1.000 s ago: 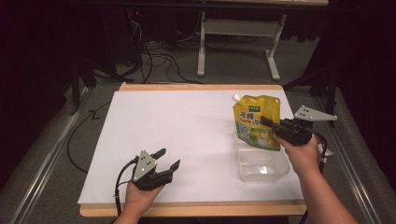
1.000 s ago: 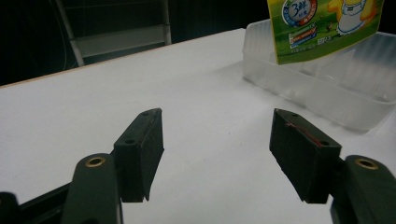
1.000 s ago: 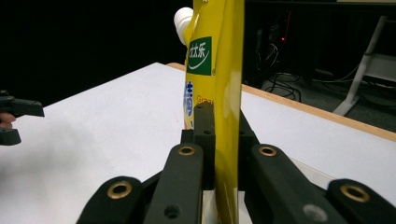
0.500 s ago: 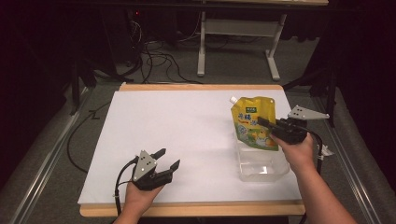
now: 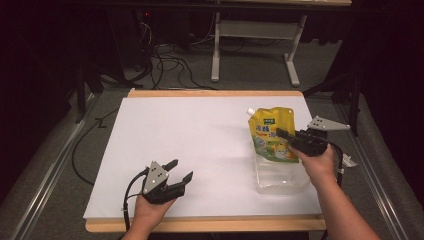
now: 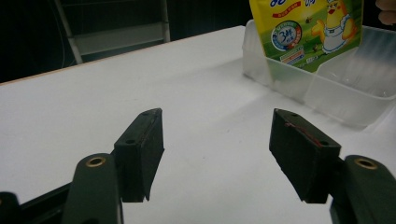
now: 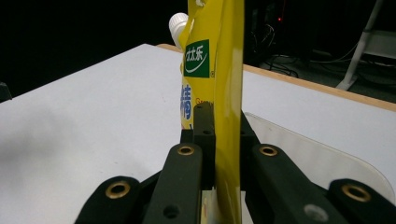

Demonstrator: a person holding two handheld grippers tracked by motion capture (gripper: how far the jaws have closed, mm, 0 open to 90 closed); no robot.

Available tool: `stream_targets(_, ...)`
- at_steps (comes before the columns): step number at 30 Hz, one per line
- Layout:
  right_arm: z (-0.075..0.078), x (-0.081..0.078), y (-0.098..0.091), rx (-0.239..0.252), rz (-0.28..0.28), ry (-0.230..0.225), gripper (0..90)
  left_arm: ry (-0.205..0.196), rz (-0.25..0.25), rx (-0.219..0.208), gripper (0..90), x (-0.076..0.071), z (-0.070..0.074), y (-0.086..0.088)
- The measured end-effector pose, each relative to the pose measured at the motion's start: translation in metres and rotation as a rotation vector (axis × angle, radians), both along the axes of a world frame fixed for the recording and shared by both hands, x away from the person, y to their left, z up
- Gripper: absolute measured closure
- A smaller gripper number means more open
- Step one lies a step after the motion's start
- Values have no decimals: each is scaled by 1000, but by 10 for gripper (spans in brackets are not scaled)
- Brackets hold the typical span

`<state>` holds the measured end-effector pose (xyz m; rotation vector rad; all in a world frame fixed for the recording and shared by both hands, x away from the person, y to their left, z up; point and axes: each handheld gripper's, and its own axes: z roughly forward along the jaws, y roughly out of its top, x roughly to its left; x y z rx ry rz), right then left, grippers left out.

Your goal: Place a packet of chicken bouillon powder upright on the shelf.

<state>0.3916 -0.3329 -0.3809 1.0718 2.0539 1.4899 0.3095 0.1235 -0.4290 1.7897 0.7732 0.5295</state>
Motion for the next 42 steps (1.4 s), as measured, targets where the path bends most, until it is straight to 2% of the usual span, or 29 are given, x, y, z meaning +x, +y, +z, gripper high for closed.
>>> stream_targets(4, -1, 0, 0, 0, -10, 6, 860, 1, 0, 0, 359, 0, 0, 0)
stream_targets(9, -1, -2, -2, -24, -17, 11, 849, 2, 0, -2, 359, 0, 0, 0)
stream_targets(15, -5, -7, -6, -28, -21, 28, 846, 4, -1, -2, 359, 0, 0, 0)
stream_targets(17, -8, -8, -8, -43, -26, 35, 849, 4, 1, -3, 359, 0, 0, 0)
stream_targets(22, -14, -14, -16, -15, -35, 39, 835, 5, 0, 0, 359, 0, -1, -1)
stream_targets(26, -14, -17, -14, -39, -42, 39, 824, 5, -2, 3, 360, 0, -1, -1)
stream_targets(35, -15, -19, -14, -42, -36, 45, 828, 4, -3, 4, 360, 0, -1, -2)
stream_targets(38, -14, -19, -13, -59, -50, 43, 775, 5, -2, 4, 359, -1, -1, -1)
stream_targets(40, -13, -19, -12, -75, -61, 46, 698, 4, 0, 2, 359, -1, -1, -1)
stream_targets(42, -12, -20, -12, -70, -72, 56, 620, 3, 0, 2, 360, -1, -1, -1)
